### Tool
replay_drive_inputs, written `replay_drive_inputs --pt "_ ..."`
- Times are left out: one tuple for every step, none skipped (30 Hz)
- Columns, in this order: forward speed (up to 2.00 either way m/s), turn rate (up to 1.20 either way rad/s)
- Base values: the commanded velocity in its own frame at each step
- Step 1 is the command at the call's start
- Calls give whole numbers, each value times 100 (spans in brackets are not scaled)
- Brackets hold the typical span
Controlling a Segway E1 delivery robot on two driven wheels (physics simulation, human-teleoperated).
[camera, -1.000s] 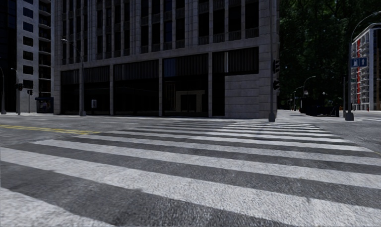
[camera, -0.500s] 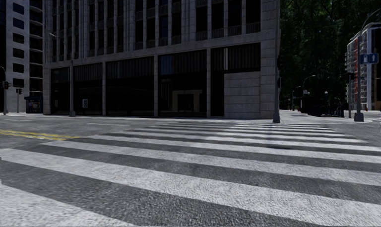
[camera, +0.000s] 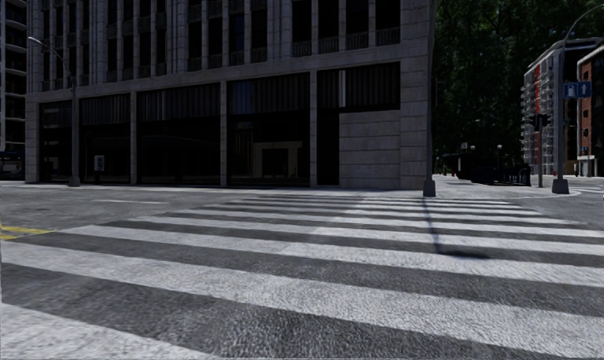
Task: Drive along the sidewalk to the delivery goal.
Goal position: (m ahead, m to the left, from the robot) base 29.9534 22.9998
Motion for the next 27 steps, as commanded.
replay_drive_inputs --pt "200 -14" --pt "200 0" --pt "200 0" --pt "200 0" --pt "200 0" --pt "200 0" --pt "200 0" --pt "200 0" --pt "200 0" --pt "200 0" --pt "200 0" --pt "200 0" --pt "200 0" --pt "200 0" --pt "200 0" --pt "200 0" --pt "200 0" --pt "200 0" --pt "200 0" --pt "200 0" --pt "200 0" --pt "200 0" --pt "200 0" --pt "200 0" --pt "200 0" --pt "200 0" --pt "200 0"
